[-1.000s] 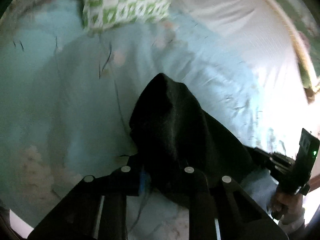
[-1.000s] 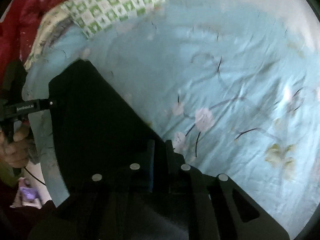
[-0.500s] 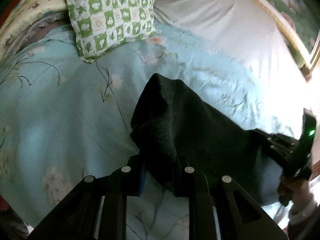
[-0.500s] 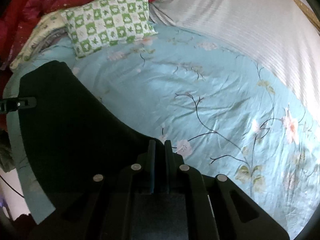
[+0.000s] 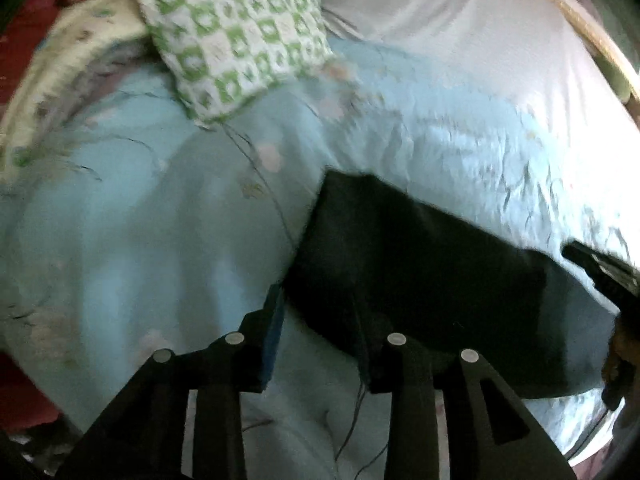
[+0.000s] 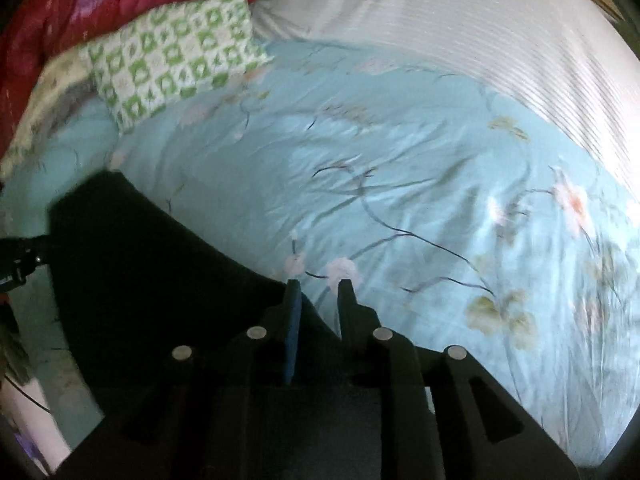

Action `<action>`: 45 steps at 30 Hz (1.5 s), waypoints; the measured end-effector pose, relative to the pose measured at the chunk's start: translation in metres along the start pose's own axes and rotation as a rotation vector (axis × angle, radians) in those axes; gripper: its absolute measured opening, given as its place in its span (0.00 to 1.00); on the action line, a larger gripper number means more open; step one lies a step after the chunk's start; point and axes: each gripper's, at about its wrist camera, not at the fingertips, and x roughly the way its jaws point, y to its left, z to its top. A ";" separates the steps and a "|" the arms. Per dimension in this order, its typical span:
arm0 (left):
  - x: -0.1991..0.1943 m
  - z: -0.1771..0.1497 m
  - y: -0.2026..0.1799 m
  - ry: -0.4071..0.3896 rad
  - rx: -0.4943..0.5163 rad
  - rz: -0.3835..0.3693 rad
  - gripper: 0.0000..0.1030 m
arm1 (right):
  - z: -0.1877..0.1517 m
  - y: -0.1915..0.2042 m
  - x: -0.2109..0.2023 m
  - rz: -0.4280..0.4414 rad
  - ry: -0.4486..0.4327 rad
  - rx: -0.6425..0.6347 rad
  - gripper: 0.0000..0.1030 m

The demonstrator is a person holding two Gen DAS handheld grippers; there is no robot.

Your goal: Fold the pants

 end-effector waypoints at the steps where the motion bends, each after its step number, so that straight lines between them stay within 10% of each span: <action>1: -0.009 0.001 0.002 -0.014 -0.008 -0.006 0.32 | -0.004 -0.007 -0.010 0.015 -0.015 0.031 0.31; 12: -0.014 0.008 -0.076 0.052 0.084 -0.235 0.38 | -0.076 -0.062 -0.093 -0.017 -0.080 0.242 0.34; 26: 0.014 -0.030 -0.290 0.255 0.571 -0.514 0.48 | -0.191 -0.149 -0.194 -0.239 -0.178 0.586 0.35; 45: 0.056 -0.076 -0.536 0.478 1.014 -0.718 0.52 | -0.243 -0.217 -0.197 -0.182 -0.229 0.896 0.35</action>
